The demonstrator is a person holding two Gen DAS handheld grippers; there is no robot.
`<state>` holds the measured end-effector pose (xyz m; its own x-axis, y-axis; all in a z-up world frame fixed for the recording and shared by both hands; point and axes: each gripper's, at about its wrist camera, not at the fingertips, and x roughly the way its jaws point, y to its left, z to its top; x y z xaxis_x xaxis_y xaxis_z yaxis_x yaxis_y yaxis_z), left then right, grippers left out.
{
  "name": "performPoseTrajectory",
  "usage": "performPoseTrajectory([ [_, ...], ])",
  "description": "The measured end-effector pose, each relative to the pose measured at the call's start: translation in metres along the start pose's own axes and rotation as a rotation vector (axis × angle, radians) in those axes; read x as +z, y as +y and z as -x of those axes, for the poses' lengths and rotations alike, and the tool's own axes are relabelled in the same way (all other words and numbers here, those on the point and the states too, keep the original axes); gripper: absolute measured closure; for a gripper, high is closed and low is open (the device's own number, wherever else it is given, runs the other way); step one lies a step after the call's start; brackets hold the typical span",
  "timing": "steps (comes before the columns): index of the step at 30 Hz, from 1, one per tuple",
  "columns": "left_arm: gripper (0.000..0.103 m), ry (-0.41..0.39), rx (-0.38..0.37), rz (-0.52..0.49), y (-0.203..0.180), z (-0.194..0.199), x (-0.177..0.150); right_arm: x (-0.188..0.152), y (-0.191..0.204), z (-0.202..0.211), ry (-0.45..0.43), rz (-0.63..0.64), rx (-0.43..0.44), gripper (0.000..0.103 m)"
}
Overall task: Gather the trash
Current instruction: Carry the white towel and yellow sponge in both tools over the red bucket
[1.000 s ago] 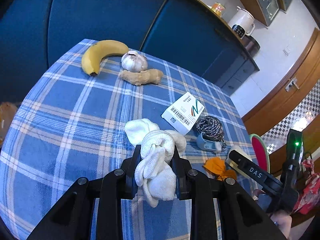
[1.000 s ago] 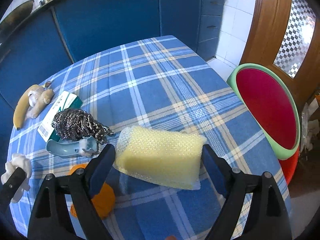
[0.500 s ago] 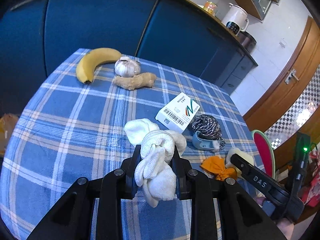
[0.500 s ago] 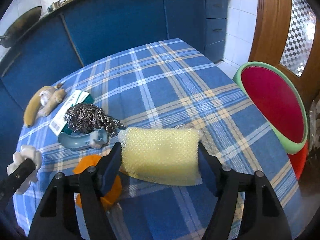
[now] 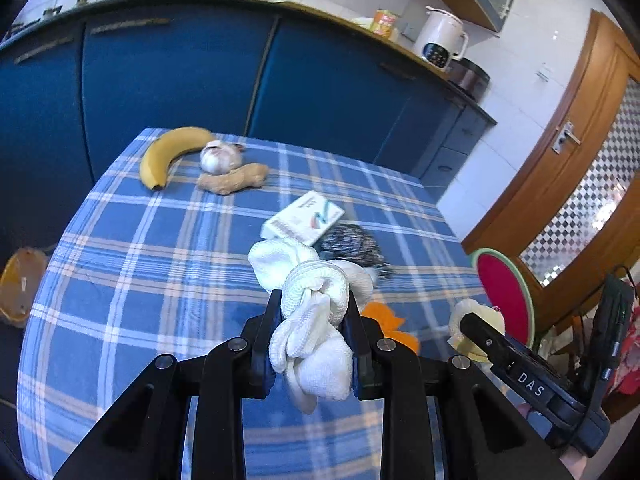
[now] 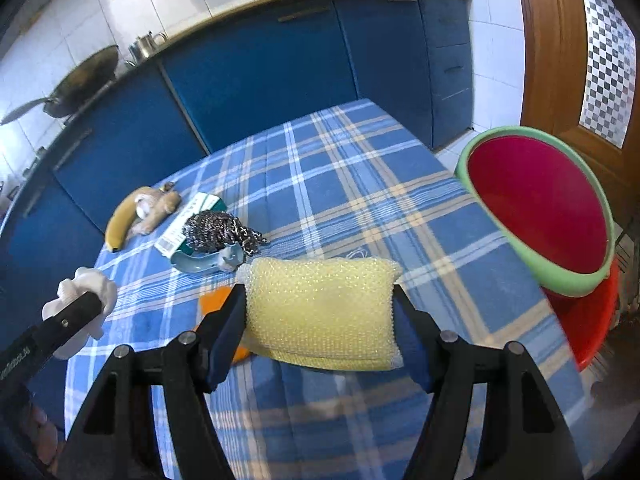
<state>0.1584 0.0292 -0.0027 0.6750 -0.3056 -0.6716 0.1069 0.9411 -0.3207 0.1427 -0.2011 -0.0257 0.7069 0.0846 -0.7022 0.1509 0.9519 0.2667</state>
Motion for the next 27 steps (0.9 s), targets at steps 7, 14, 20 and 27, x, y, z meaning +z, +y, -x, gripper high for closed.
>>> performPoseTrajectory([
  [7, 0.076, -0.003, -0.038, -0.049, -0.036, 0.015, -0.002, 0.008, -0.02, 0.034, -0.042, -0.006, 0.043, 0.032],
  [14, 0.076, 0.012, -0.102, -0.1, -0.078, 0.017, -0.002, 0.027, -0.054, 0.069, -0.103, -0.028, 0.023, 0.031],
  [20, 0.076, 0.07, -0.158, -0.138, -0.117, 0.002, 0.0, 0.043, -0.087, 0.084, -0.127, -0.041, -0.002, 0.031],
  [27, 0.076, 0.085, -0.183, -0.213, -0.163, -0.015, 0.006, 0.059, -0.126, 0.089, -0.143, -0.056, -0.036, 0.031],
])
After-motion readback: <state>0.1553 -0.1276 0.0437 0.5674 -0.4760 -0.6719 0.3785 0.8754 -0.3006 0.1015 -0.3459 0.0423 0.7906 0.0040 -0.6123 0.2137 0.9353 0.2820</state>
